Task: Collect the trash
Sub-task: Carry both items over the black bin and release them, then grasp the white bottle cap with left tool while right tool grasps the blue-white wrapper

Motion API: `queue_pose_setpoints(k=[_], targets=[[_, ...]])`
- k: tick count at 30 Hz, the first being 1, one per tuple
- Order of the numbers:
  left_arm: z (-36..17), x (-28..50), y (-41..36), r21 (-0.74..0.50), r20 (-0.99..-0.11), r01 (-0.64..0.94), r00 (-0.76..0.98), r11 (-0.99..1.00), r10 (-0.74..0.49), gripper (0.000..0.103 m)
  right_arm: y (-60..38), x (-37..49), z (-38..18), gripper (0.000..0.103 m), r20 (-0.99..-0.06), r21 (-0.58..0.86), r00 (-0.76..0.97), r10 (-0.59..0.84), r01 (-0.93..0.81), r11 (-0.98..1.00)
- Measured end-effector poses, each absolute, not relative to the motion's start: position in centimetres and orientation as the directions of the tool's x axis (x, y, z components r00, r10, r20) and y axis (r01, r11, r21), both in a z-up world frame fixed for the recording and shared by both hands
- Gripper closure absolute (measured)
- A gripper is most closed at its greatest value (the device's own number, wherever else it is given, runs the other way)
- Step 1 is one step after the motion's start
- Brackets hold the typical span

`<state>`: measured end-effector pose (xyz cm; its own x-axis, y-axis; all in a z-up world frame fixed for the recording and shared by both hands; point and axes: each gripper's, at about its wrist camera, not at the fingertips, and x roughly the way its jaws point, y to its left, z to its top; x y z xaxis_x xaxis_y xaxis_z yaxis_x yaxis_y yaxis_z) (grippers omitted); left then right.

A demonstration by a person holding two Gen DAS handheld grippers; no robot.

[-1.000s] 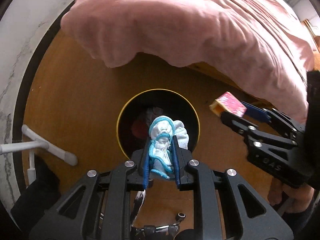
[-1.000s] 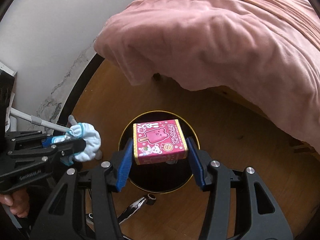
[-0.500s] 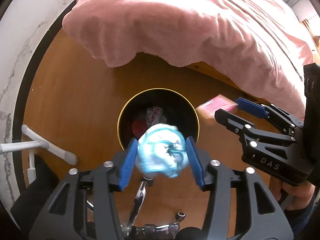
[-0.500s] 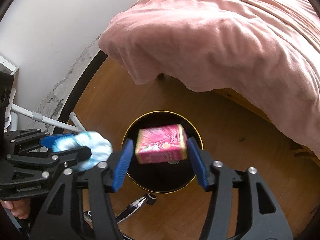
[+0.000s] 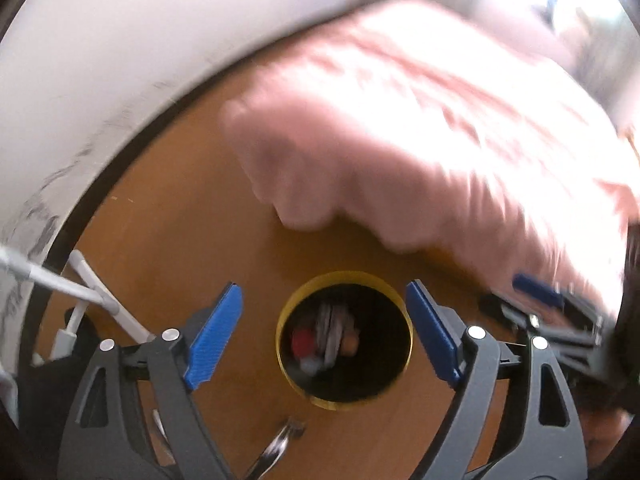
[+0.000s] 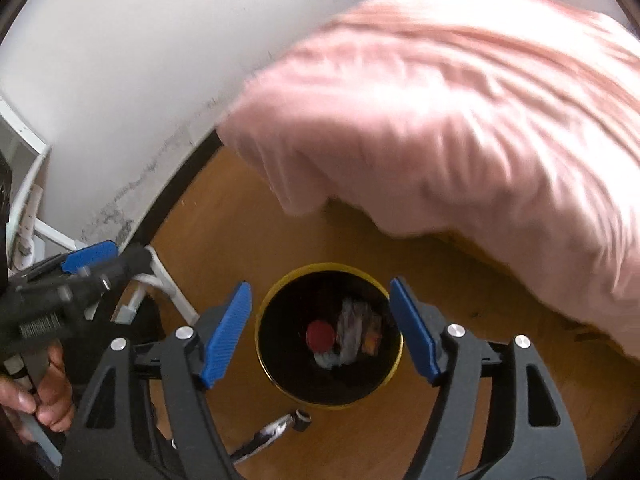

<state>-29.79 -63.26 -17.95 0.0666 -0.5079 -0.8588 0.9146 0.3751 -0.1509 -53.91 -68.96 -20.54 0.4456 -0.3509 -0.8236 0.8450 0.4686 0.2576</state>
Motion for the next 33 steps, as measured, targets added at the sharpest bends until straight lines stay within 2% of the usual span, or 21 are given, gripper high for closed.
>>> queue_pose_setpoints(k=[4, 8, 11, 13, 18, 22, 27, 33], targets=[[-11.0, -24.7, -58.9, -0.184, -0.789, 0.882, 0.131, 0.435, -0.600, 0.021, -67.1, -48.6, -14.7, 0.031, -0.762, 0.243, 0.517, -0.390, 0.786, 0.568], [-4.3, -19.0, -50.3, -0.175, -0.734, 0.836, 0.242, 0.521, -0.635, 0.014, -62.9, -40.3, -9.3, 0.031, -0.700, 0.250, 0.628, -0.340, 0.661, 0.708], [-0.7, -14.7, -41.9, -0.104, -0.705, 0.775, 0.384, 0.623, -0.596, 0.012, -58.0, -32.6, -6.3, 0.030, -0.673, 0.238, 0.697, -0.247, 0.520, 0.820], [1.1, -11.4, -34.8, -0.029, -0.685, 0.702, 0.505, 0.711, -0.526, 0.011, -54.1, -27.4, -4.7, 0.030, -0.663, 0.240, 0.732, -0.158, 0.407, 0.881], [1.7, -4.9, -19.9, 0.052, -0.694, 0.510, 0.637, 0.859, -0.335, 0.010, -42.3, -15.8, -2.1, 0.025, -0.661, 0.217, 0.748, 0.057, 0.118, 0.969], [-0.3, -0.9, -7.9, 0.077, -0.717, 0.321, 0.676, 0.944, -0.171, 0.010, -31.9, -8.4, -1.4, 0.025, -0.677, 0.201, 0.707, 0.206, -0.092, 0.975], [-2.8, 1.7, -1.2, 0.001, -0.760, 0.290, 0.622, 0.957, -0.188, 0.010, -23.0, -1.4, -2.7, 0.025, -0.716, 0.169, 0.637, 0.286, -0.239, 0.956], [-4.6, 2.8, 0.1, -0.042, -0.774, 0.321, 0.588, 0.946, -0.233, 0.010, -17.3, 3.3, -5.1, 0.026, -0.776, 0.067, 0.591, 0.219, -0.268, 0.961]])
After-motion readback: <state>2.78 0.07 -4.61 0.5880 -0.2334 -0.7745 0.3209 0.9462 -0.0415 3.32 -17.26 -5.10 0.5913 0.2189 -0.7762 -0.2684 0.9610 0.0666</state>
